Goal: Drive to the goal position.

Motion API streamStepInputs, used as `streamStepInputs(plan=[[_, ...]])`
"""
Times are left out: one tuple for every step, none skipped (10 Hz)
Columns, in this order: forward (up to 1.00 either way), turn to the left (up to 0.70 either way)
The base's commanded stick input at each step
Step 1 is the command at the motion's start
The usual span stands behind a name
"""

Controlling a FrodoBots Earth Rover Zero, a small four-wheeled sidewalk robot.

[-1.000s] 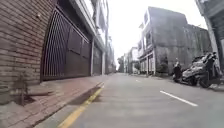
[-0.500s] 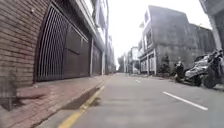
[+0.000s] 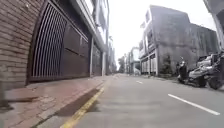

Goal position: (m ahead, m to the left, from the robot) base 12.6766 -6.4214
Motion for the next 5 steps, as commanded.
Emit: streamStepInputs(plan=[[0.50,0.00],[0.50,0.00],[0.50,0.00],[0.50,0.00],[0.50,0.00]])
